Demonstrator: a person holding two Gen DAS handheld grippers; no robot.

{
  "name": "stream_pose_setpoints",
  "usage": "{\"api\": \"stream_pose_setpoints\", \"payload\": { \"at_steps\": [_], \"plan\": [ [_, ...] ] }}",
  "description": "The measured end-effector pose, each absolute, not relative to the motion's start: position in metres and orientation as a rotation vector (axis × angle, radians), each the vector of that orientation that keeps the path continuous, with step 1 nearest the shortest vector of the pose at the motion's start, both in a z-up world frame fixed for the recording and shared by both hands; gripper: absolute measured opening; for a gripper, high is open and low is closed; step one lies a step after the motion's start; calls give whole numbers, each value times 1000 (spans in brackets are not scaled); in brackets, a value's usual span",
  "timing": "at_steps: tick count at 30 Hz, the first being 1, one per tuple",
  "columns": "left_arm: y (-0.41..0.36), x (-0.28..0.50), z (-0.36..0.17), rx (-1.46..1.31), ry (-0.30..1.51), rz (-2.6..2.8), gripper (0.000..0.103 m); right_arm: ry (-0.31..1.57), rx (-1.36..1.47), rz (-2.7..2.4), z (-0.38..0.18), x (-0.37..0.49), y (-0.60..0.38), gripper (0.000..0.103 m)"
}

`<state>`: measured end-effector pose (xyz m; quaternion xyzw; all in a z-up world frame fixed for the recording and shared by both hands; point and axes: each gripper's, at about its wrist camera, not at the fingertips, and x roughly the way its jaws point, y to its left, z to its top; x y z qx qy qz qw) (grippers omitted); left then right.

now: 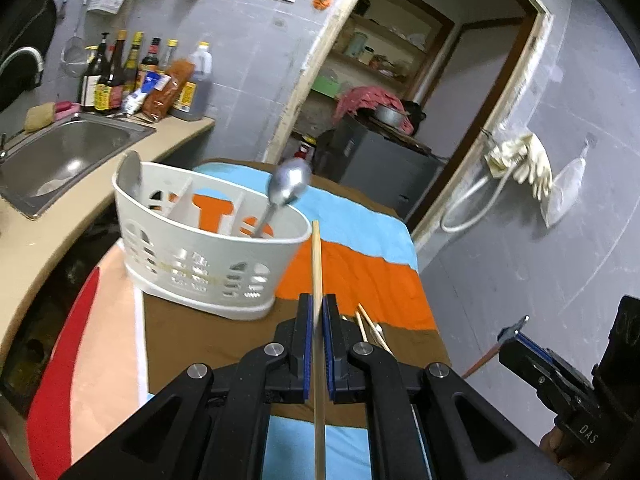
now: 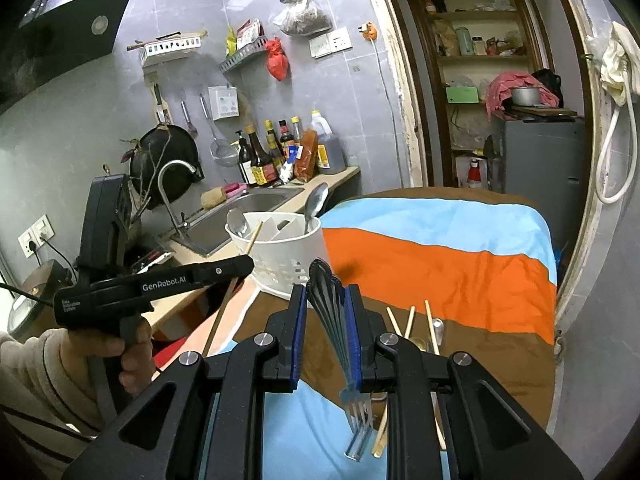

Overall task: Organize utensils
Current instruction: 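Lift the chopstick with the left gripper while the right gripper carries the fork toward the caddy, then lower the chopstick with the left gripper while the right gripper lowers the fork into the caddy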

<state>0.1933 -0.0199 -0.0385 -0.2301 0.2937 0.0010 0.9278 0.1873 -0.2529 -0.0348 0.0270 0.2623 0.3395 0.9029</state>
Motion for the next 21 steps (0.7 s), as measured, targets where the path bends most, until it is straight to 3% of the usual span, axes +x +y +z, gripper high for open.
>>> {"api": "stream_pose_setpoints", "payload": {
  "at_steps": [11, 21],
  "plan": [
    [43, 204, -1, -510, 433, 79, 5, 479, 67, 748, -11, 201, -231, 16],
    [108, 243, 29, -506, 268, 140, 5, 326, 41, 800, 46, 229, -188, 17]
  ]
}}
